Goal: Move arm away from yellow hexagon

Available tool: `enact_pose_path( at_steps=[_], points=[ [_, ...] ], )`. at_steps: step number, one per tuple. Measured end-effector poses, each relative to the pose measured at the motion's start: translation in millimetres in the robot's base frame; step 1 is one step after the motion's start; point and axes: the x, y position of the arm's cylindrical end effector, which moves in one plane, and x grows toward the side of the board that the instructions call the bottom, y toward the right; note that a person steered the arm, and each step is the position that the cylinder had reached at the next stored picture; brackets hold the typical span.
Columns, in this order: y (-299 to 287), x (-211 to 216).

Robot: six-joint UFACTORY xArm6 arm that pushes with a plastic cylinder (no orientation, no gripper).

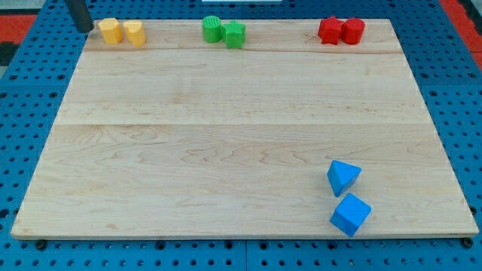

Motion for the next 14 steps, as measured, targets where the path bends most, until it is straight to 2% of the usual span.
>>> enact_pose_path(
  at_steps=[1,6,14],
  points=[
    [32.4,1.0],
    [24.4,20.7],
    [-0.6,20.7]
  ],
)
